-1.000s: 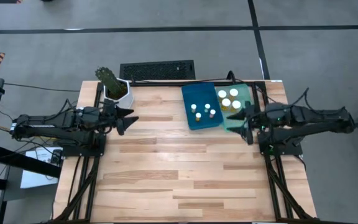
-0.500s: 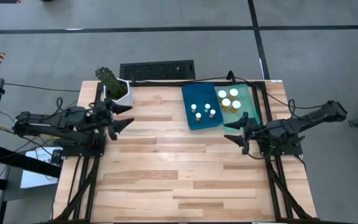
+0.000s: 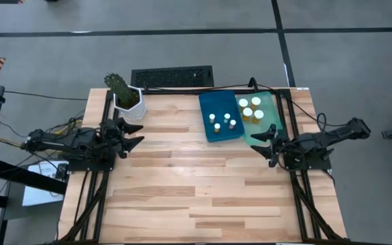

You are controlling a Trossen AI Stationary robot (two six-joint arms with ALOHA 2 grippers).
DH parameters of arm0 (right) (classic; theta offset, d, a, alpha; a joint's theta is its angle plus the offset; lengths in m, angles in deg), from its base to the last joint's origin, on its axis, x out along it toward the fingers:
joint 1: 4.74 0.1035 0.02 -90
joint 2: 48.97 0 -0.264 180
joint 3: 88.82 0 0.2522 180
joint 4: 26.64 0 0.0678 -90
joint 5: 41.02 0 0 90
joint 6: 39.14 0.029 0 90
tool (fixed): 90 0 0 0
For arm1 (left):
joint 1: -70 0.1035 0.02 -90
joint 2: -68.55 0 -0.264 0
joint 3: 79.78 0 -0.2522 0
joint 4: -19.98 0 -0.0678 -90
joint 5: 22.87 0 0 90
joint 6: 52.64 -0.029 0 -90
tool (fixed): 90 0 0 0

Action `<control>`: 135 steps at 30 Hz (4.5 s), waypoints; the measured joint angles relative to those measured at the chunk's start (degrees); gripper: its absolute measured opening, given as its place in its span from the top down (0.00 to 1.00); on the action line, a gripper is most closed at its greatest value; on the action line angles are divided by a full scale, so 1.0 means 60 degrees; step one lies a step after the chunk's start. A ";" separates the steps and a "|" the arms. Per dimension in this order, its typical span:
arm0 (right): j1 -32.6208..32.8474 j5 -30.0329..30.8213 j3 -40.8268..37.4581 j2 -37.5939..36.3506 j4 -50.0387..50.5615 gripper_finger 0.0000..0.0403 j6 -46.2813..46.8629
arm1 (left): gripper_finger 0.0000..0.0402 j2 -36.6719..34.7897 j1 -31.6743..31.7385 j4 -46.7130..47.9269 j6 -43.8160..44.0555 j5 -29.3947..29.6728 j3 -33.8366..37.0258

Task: Pick and place medicine bottles into bin by pill shape (circle, oval)
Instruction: Return to Home Position

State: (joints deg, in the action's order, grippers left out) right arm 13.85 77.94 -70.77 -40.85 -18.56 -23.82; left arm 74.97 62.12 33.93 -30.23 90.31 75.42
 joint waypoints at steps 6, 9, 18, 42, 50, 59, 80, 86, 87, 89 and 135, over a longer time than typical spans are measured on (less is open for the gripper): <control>0.0004 0.0606 -0.0633 -0.0637 0.0063 0.35 0.0510 | 0.26 -0.0776 0.0000 -0.0229 0.0671 -0.0004 0.1185; 0.0004 0.0690 -0.0633 -0.0658 0.0044 0.35 -0.0018 | 0.26 -0.1024 0.0001 -0.0329 0.0864 -0.0032 0.1607; -0.0516 0.0748 -0.0640 -0.0454 0.0189 0.35 -0.0355 | 0.26 -0.0711 0.0004 -0.0731 -0.0087 0.1019 0.1717; -0.1133 0.0694 -0.0655 -0.0412 0.0179 0.35 -0.0376 | 0.26 -0.0679 0.0004 -0.0743 -0.0346 0.1750 0.1717; -0.1133 0.0689 -0.0658 -0.0412 0.0157 0.35 -0.0374 | 0.26 -0.0679 0.0004 -0.0743 -0.0346 0.1749 0.1721; -0.1133 0.0683 -0.0662 -0.0412 0.0150 0.35 -0.0370 | 0.26 -0.0679 0.0004 -0.0743 -0.0346 0.1745 0.1721; -0.1133 0.0679 -0.0665 -0.0412 0.0150 0.35 -0.0370 | 0.26 -0.0679 0.0004 -0.0743 -0.0349 0.1745 0.1725; -0.1133 0.0676 -0.0665 -0.0412 0.0147 0.35 -0.0370 | 0.26 -0.0679 0.0004 -0.0743 -0.0348 0.1741 0.1725; -0.1133 0.0676 -0.0665 -0.0412 0.0150 0.35 -0.0370 | 0.26 -0.0677 0.0004 -0.0743 -0.0349 0.1743 0.1725; -0.1133 0.0676 -0.0665 -0.0412 0.0150 0.35 -0.0370 | 0.26 -0.0679 0.0004 -0.0743 -0.0349 0.1741 0.1725; -0.1133 0.0676 -0.0669 -0.0410 0.0146 0.35 -0.0370 | 0.26 -0.0675 0.0004 -0.0743 -0.0346 0.1742 0.1725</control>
State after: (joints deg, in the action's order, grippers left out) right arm 7.05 81.99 -74.79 -43.31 -17.68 -26.04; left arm 70.92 62.14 29.46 -32.31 100.76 85.77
